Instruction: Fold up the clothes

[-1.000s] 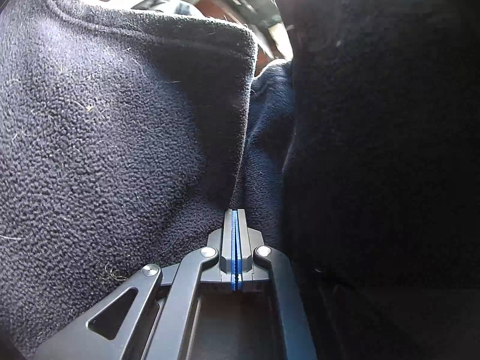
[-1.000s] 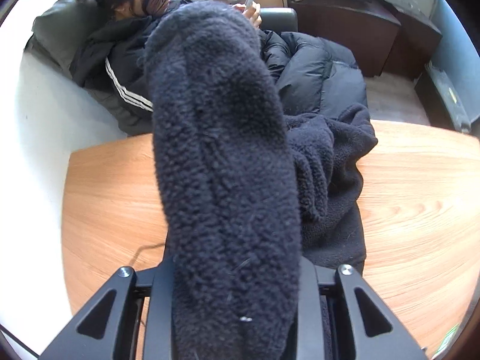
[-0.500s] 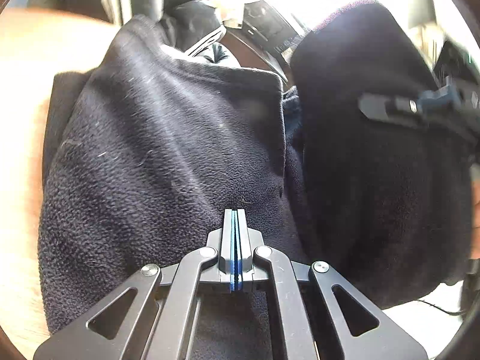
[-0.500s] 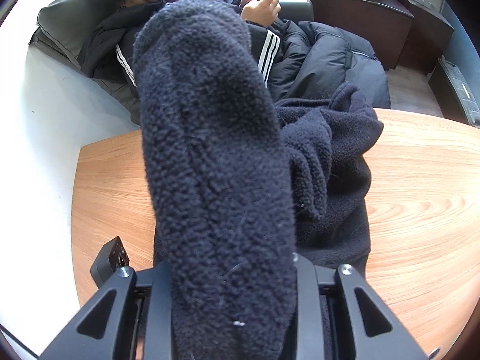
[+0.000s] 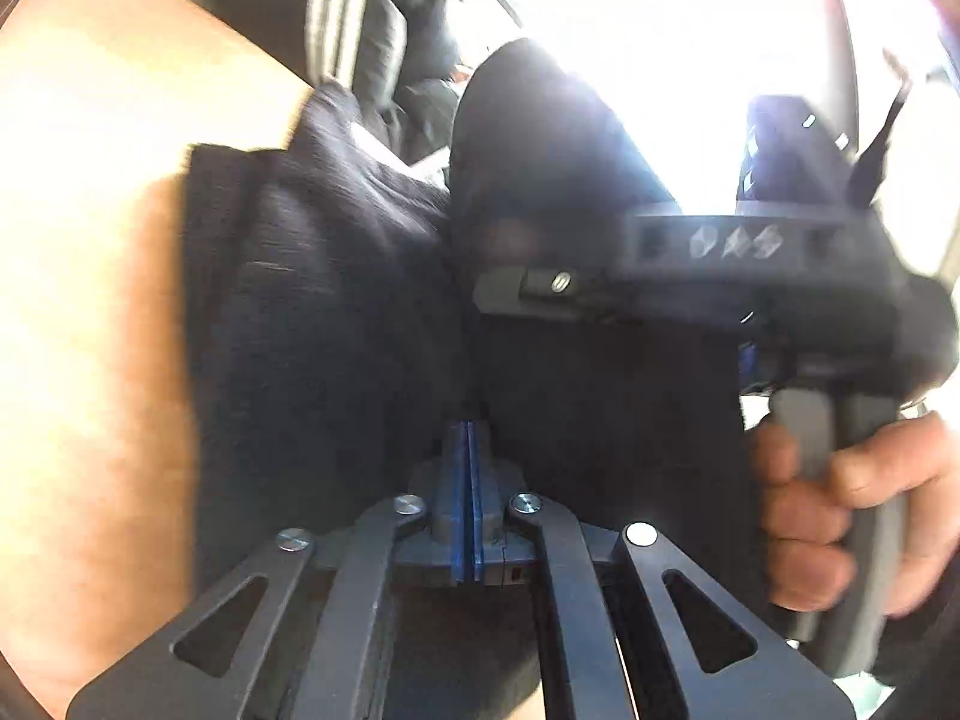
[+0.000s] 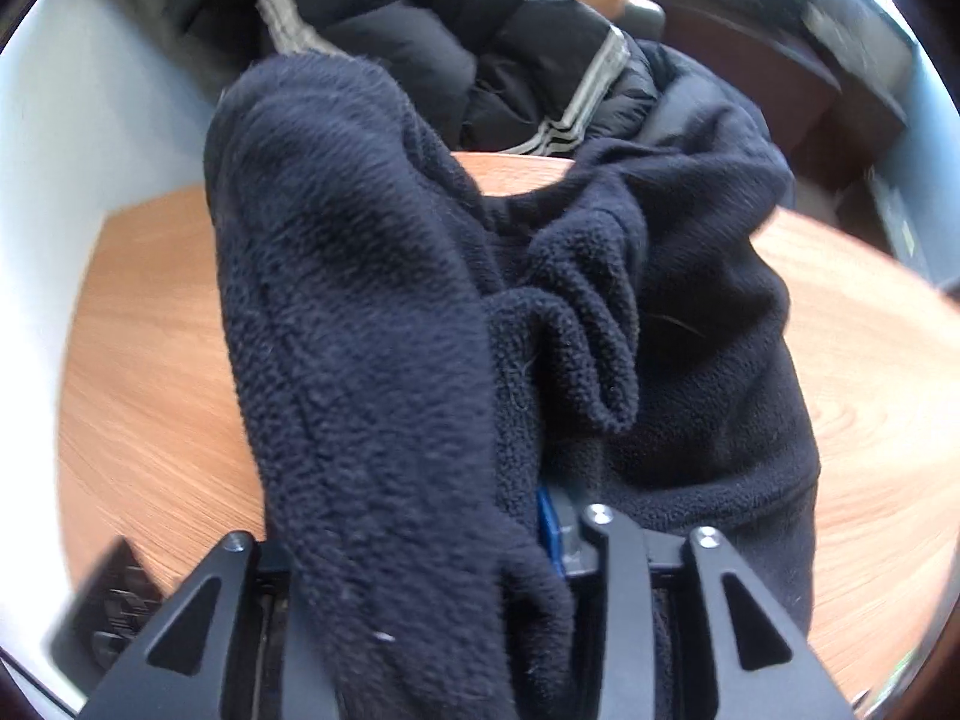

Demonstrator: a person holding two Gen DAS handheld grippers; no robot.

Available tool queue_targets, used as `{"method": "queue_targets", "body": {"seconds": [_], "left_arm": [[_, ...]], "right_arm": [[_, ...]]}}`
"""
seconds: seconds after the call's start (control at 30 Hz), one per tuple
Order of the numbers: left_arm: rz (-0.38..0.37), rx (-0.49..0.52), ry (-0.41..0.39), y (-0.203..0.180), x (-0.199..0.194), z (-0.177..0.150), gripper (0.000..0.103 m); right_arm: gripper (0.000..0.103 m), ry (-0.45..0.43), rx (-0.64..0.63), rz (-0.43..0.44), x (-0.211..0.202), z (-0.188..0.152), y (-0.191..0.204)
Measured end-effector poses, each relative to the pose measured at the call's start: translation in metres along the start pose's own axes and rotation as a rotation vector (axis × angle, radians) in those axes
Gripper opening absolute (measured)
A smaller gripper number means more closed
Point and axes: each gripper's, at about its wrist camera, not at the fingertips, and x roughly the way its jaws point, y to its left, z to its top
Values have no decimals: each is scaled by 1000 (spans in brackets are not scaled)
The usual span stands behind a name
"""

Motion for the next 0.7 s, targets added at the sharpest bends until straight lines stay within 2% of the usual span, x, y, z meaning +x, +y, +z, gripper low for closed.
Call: {"method": "queue_targets", "body": {"seconds": [0.13,0.17,0.27,0.33,0.37,0.4,0.43,0.5,0.57,0.63,0.7], "left_arm": [[38,-18,-16,5,-19,-14,2],[46,-21,-17,5,-24,-17,2],[50,-19,-25,0,-34,-27,2],[45,-2,-35,-7,-41,-32,3],[43,6,-40,-10,-45,-35,4],[40,15,-45,-13,-49,-37,5],[38,23,-49,-17,-51,-39,6],[35,33,-44,-22,-39,-41,7],[39,44,-22,-44,22,-16,7],[40,79,18,-75,51,42,7],[41,110,59,-81,47,41,12]], "right_arm": [[74,31,-125,-48,0,0,32],[76,39,-156,-60,-1,0,39],[76,-13,-279,33,-46,-8,61],[77,-74,-329,149,-86,-13,56],[81,-115,-352,226,-115,-18,48],[84,-150,-369,264,-134,-21,38],[88,-188,-383,282,-152,-26,27],[89,-270,-407,260,-174,-37,-8],[89,-290,-443,255,-168,-53,-42],[87,-306,-481,250,-161,-70,-75],[87,-315,-557,255,-150,-103,-89]]}}
